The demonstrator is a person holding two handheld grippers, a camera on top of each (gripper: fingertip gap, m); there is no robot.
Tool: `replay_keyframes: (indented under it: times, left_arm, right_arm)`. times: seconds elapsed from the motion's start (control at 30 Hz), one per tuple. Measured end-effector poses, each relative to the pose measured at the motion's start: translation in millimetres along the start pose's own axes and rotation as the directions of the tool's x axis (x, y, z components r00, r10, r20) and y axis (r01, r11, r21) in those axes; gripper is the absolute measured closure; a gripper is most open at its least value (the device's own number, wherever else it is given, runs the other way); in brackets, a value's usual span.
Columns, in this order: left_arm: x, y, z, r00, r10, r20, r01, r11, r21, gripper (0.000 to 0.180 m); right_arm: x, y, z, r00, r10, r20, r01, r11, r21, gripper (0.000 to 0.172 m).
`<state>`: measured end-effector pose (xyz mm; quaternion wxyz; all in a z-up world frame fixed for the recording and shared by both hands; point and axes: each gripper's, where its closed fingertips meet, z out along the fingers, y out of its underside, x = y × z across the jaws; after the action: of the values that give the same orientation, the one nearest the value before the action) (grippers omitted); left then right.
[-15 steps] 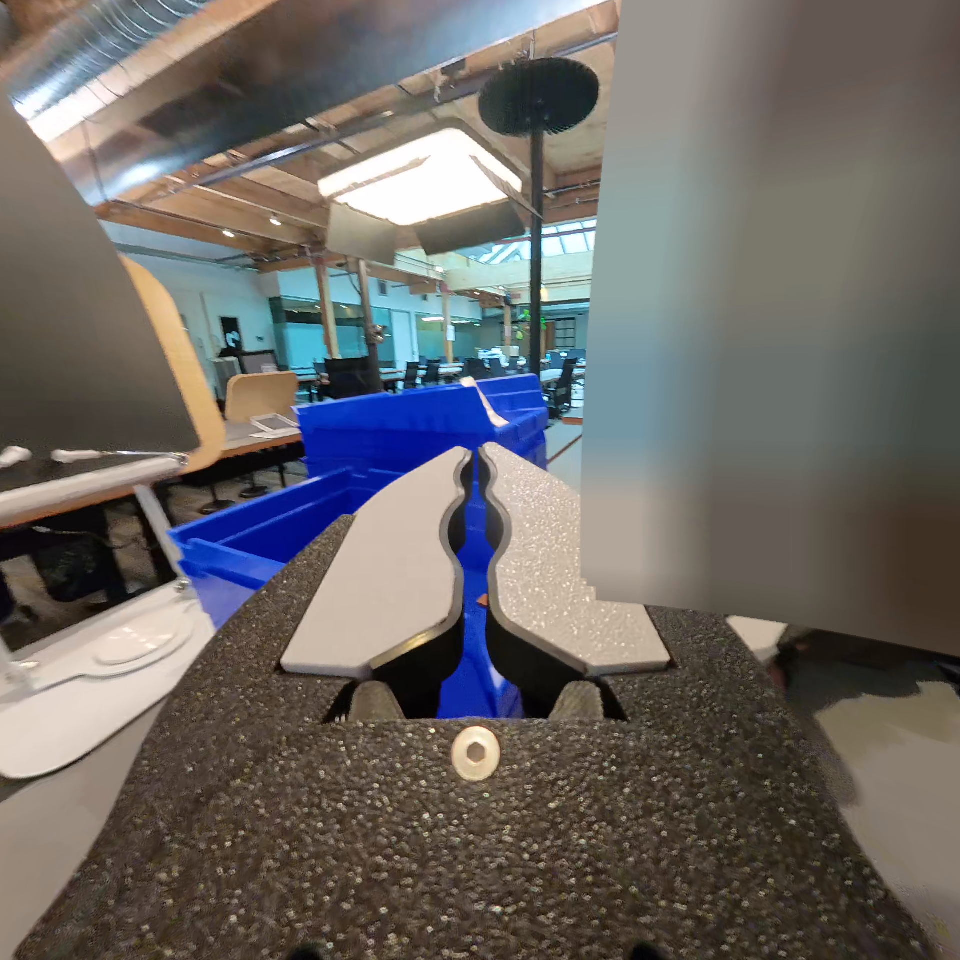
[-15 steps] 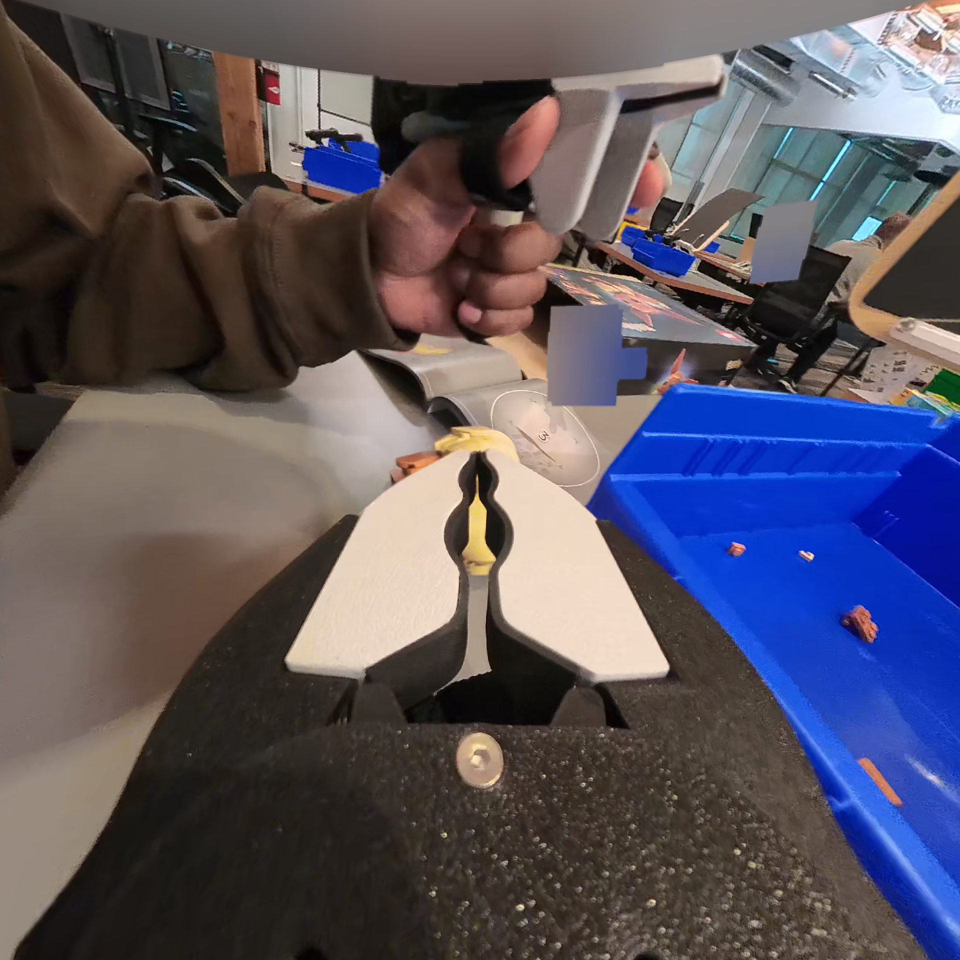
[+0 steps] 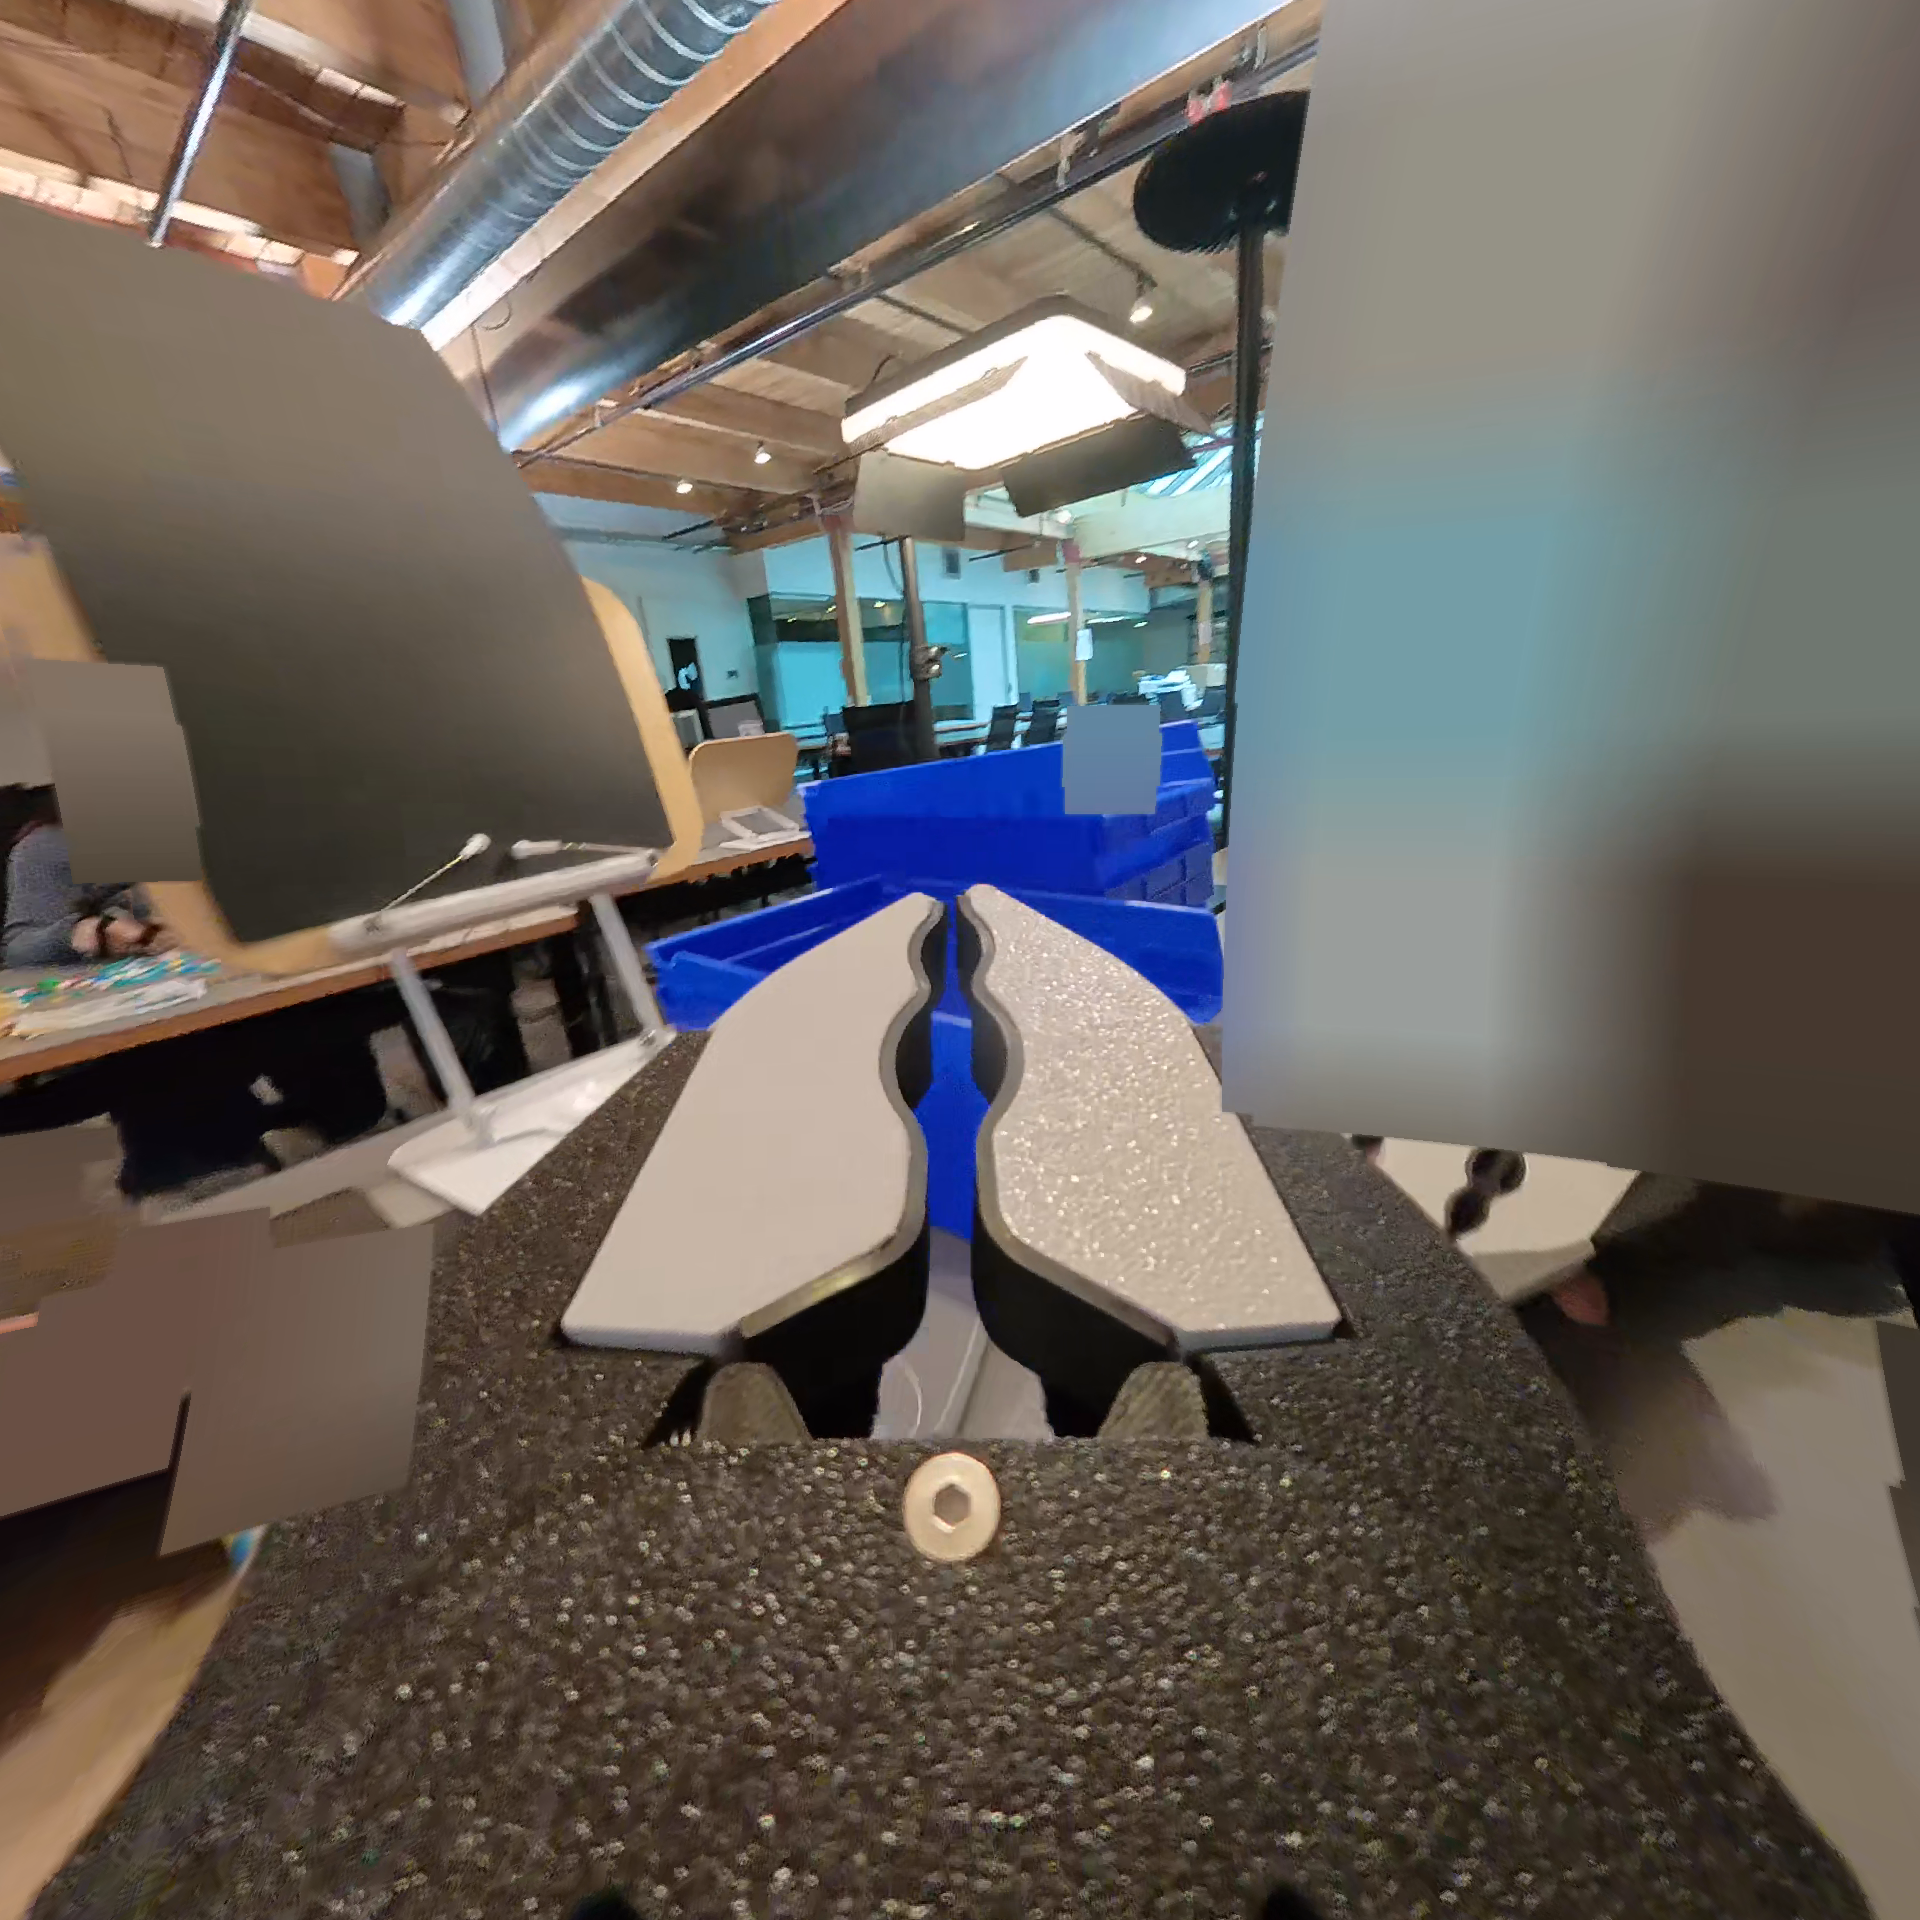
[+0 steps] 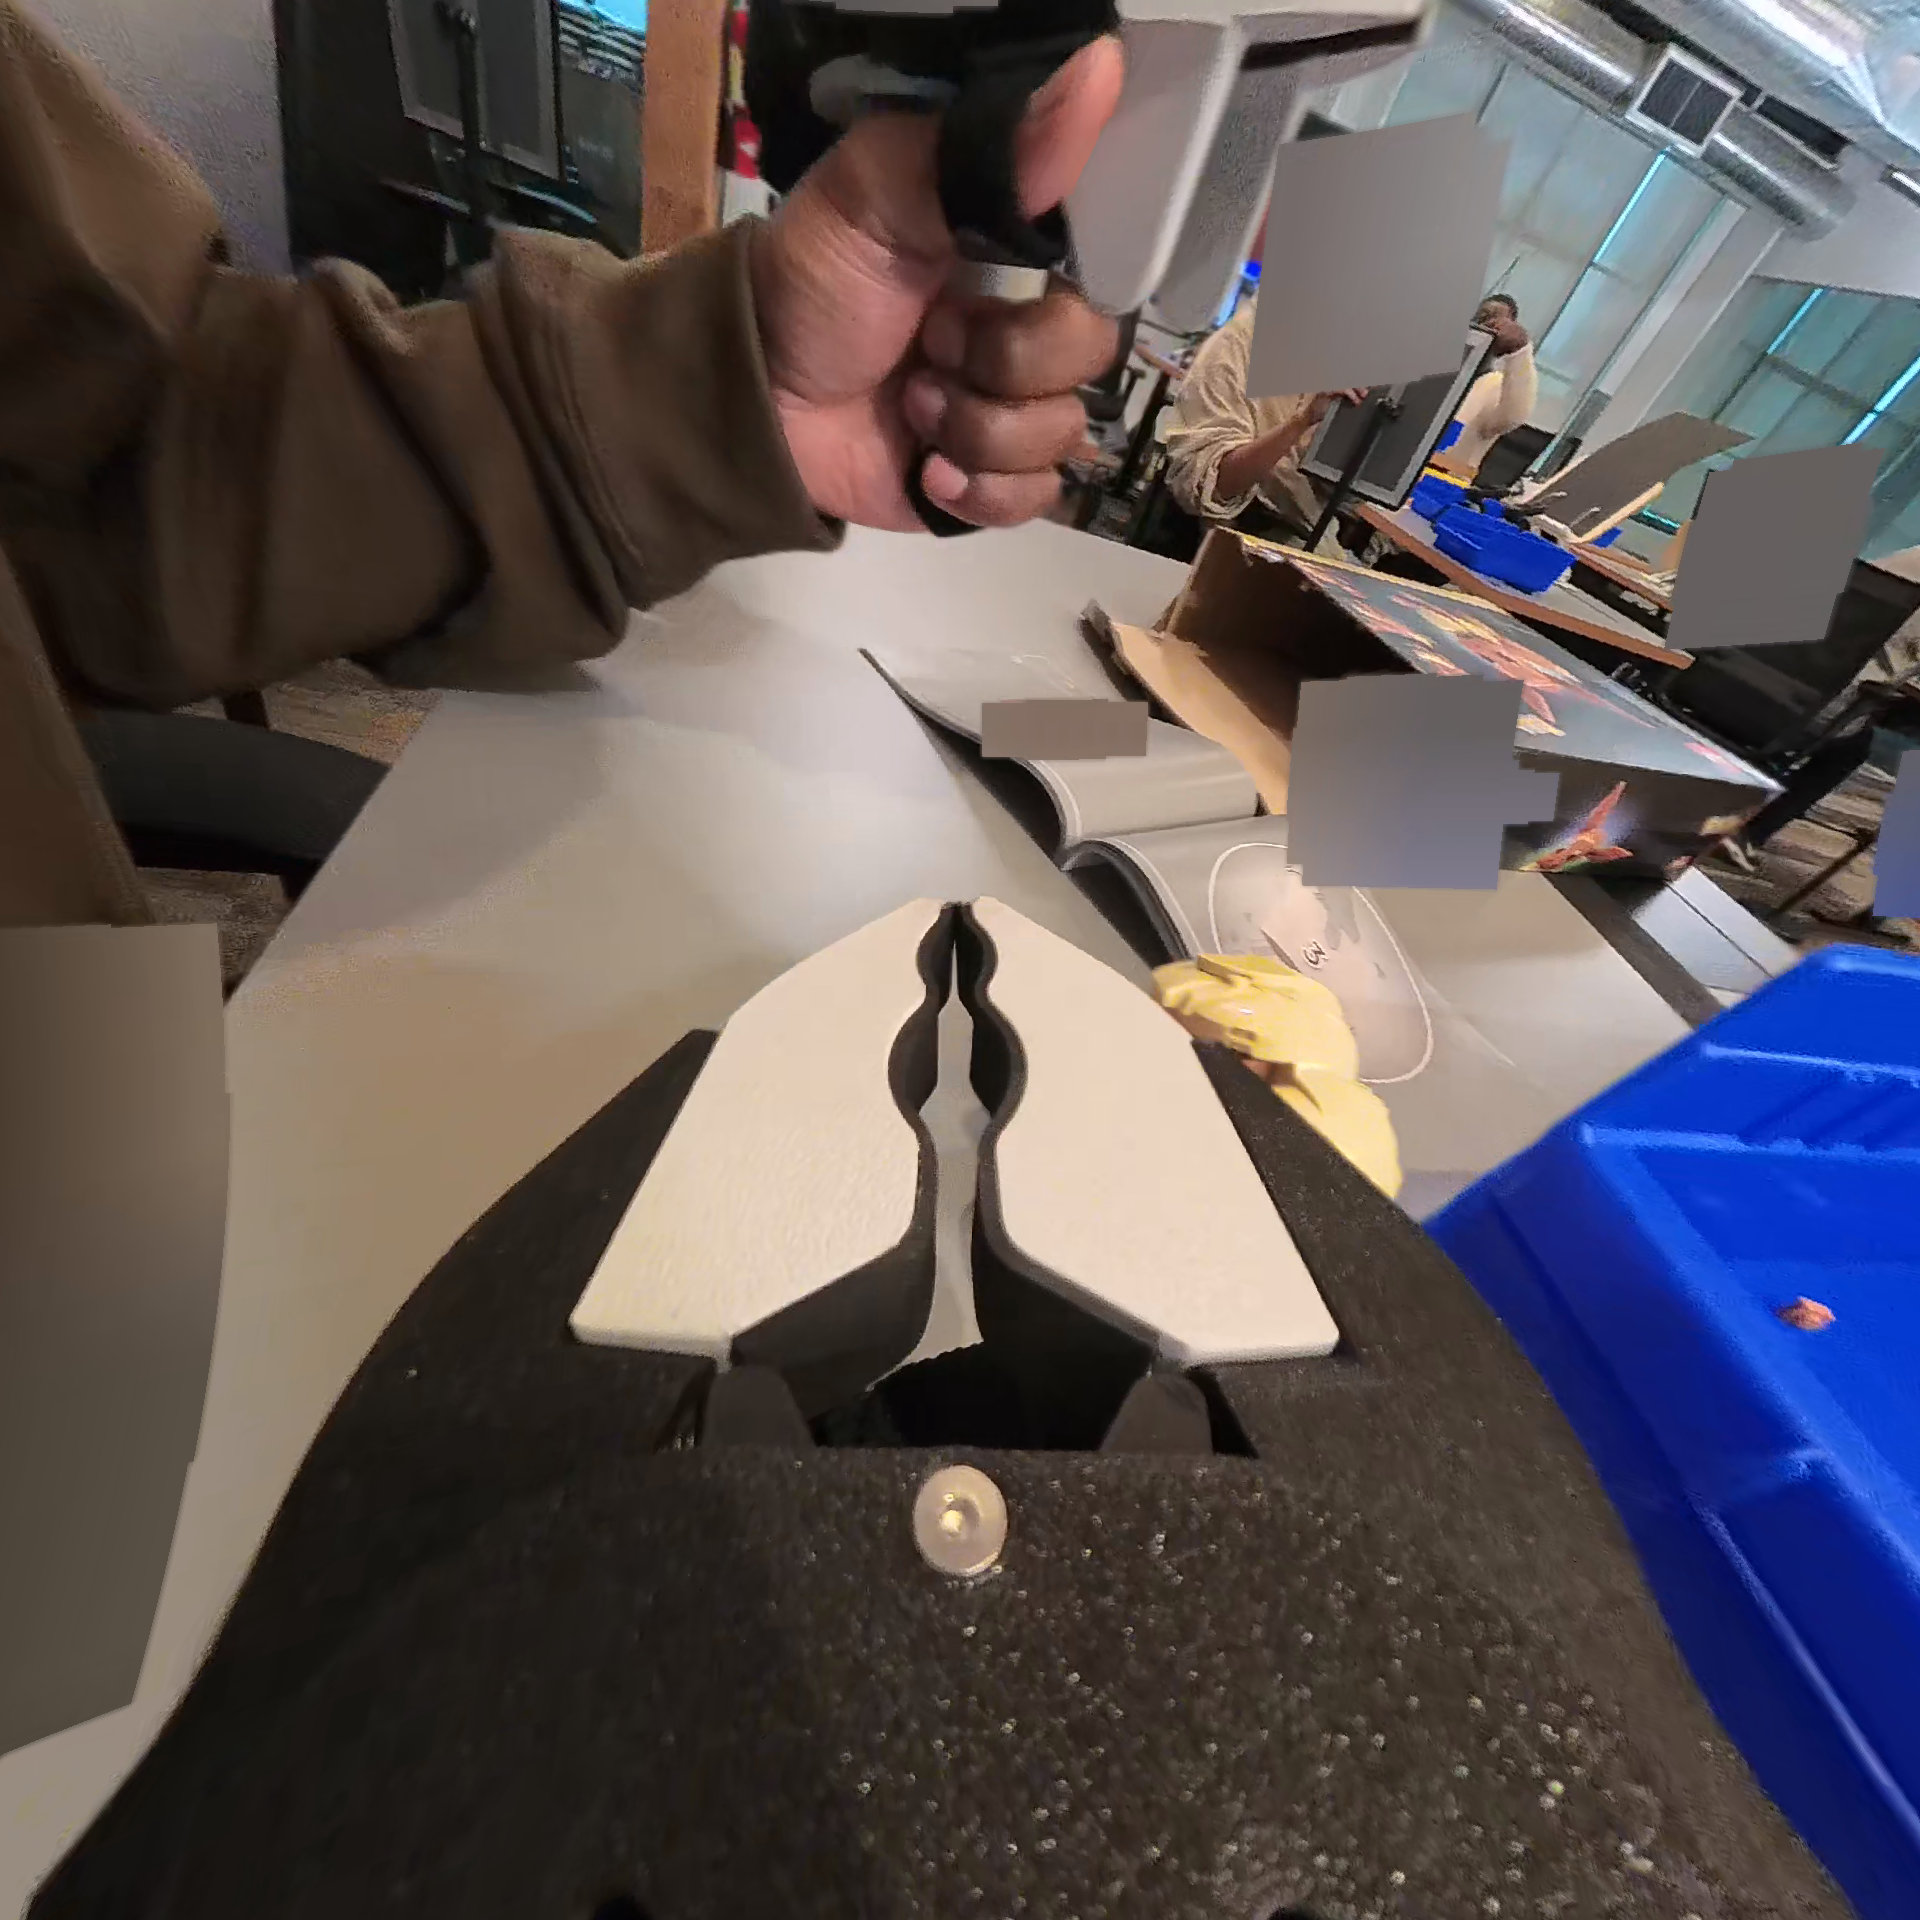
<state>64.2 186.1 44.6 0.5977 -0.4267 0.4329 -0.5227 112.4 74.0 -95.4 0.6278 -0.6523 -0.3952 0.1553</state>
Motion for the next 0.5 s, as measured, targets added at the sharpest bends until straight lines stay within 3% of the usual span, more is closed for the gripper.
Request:
replay_keyframes:
  times: [0.23, 0.5]
  left_arm:
    - [7.9, -7.5, -86.4, 0.992, 0.044, 0.12, -0.037, 0.998, -0.059, 0.179]
    - [33.0, -4.7, -146.5, 0.985, 0.05, 0.163, -0.034, 0.994, -0.101, 0.178]
  right_arm:
    - [-22.6, -12.2, 19.4, 1.0, -0.015, 0.023, 0.015, 1.0, 0.012, 0.172]
    - [-51.3, -26.3, 44.4, 0.997, -0.035, 0.076, 0.034, 0.999, 0.026, 0.172]
